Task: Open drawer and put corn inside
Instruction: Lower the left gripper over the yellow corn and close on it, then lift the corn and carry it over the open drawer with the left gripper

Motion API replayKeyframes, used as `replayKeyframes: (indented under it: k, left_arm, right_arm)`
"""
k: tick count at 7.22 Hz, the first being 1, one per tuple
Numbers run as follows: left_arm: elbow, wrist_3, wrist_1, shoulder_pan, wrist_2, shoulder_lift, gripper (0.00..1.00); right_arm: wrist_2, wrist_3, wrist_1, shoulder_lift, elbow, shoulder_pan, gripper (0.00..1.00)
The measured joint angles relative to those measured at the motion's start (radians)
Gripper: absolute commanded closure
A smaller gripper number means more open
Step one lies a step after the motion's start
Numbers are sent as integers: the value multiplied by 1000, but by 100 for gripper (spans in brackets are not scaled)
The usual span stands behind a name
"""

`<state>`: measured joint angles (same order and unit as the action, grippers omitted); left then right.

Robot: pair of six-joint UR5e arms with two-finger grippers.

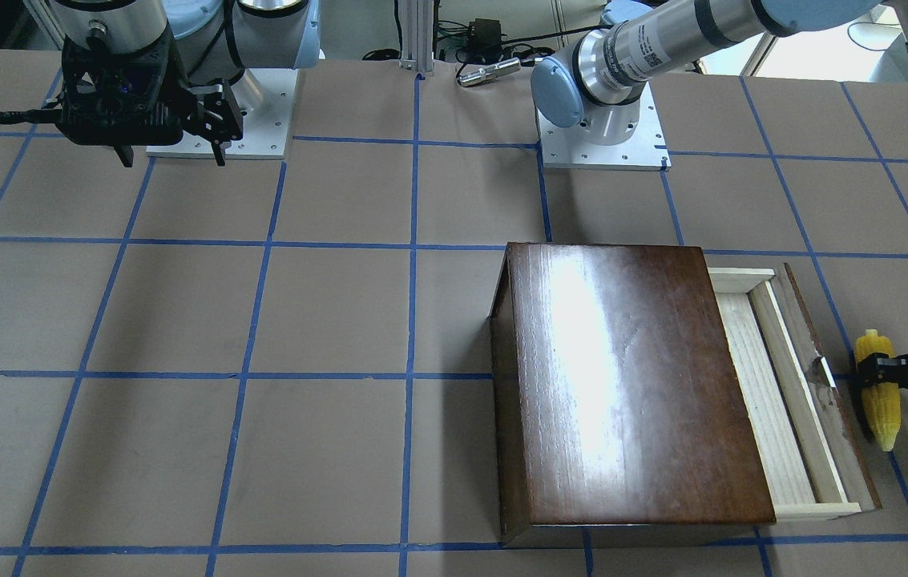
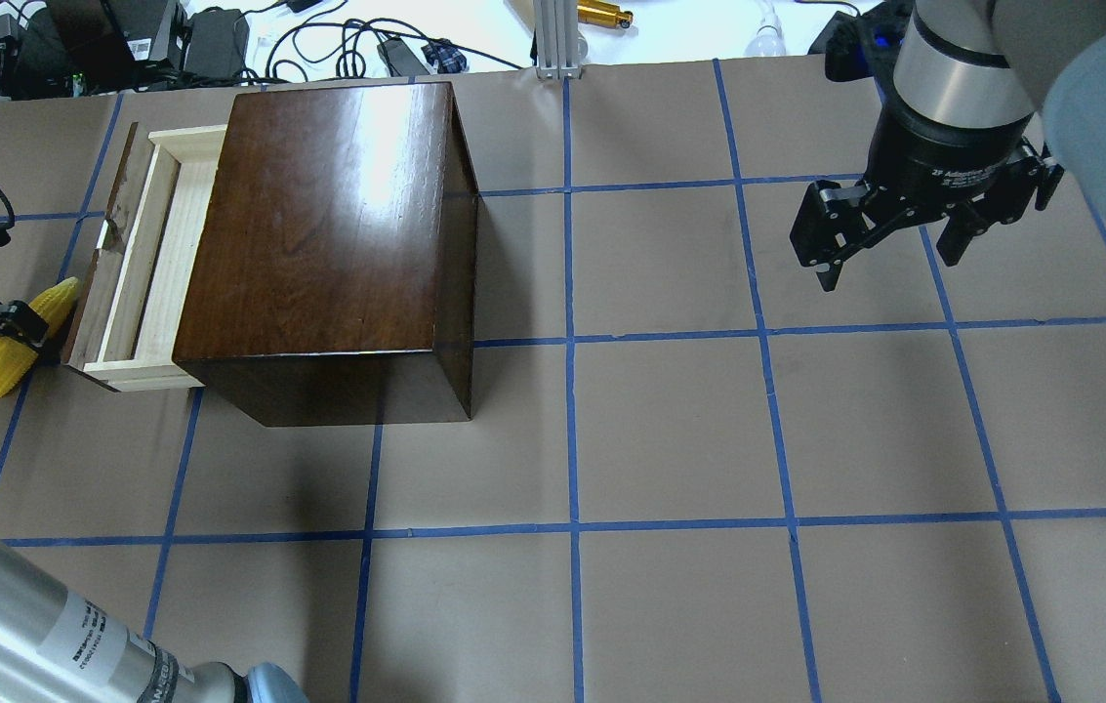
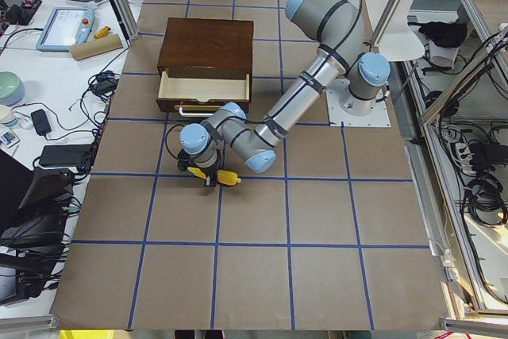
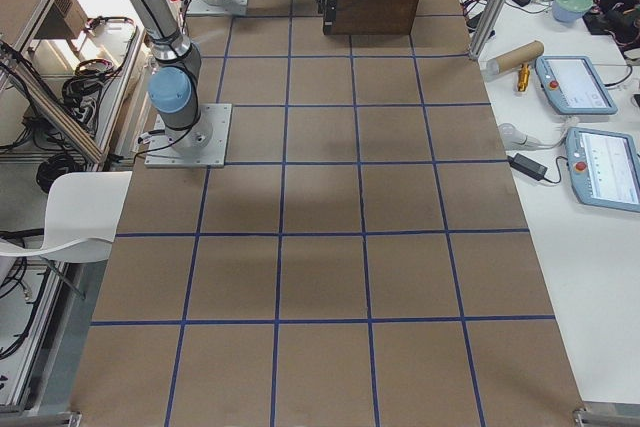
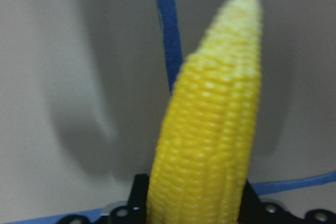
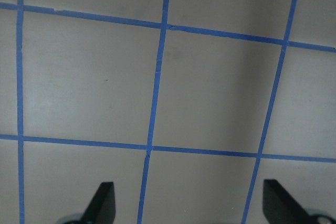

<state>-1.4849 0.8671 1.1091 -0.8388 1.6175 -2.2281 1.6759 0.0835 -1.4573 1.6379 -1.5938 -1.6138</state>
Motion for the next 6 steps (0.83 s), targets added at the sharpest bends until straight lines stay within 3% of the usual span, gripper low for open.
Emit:
replayKeyframes:
  k: [6]
  left_arm:
    - [4,1,1,-2,-7,18,100]
  right_arm:
    - [0,0,0,0,0,0,0]
